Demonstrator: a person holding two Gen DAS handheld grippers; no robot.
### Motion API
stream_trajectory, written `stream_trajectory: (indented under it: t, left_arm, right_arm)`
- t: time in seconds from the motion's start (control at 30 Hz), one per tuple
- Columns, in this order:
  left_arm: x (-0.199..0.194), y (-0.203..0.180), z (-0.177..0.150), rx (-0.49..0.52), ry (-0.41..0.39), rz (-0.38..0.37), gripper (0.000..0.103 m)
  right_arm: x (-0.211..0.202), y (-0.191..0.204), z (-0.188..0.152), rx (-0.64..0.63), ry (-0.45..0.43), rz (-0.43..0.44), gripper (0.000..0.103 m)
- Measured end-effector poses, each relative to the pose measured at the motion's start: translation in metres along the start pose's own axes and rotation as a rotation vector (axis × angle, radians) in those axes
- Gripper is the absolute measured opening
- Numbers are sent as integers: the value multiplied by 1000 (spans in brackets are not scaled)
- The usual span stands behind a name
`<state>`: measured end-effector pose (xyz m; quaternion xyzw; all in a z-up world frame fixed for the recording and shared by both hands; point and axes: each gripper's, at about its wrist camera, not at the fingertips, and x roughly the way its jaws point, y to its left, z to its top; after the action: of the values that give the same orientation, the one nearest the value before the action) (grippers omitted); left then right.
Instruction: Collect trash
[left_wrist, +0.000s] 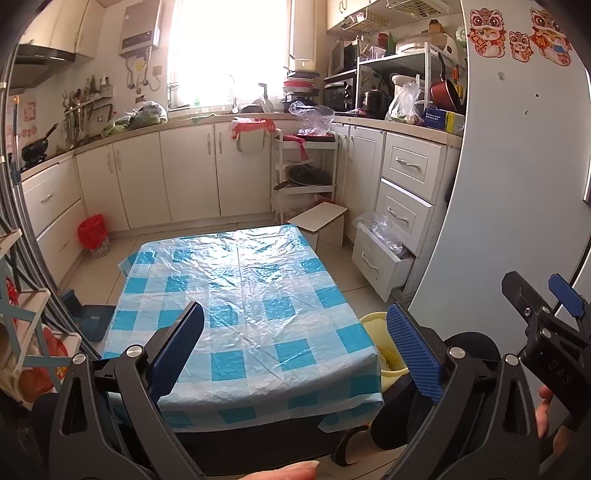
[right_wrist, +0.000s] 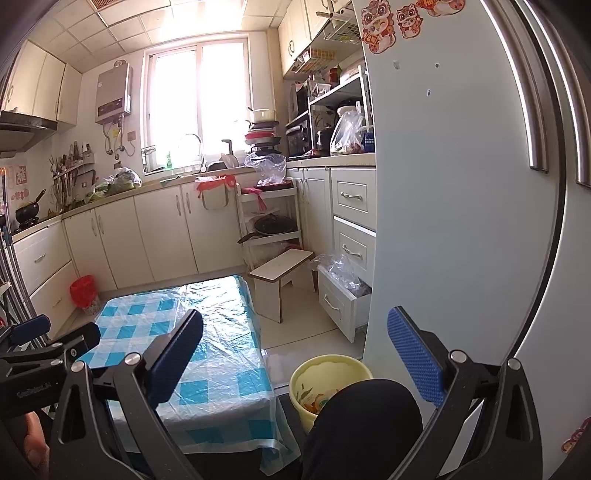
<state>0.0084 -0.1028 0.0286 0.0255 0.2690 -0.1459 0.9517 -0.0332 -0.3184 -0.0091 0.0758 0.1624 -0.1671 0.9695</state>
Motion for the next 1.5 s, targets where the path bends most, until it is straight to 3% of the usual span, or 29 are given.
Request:
stream_trajectory:
  t: [1.5]
  left_arm:
    - [-28, 6, -2, -11, -24, 54, 95]
  right_arm:
    - [-25, 7, 5, -20, -20, 13, 96]
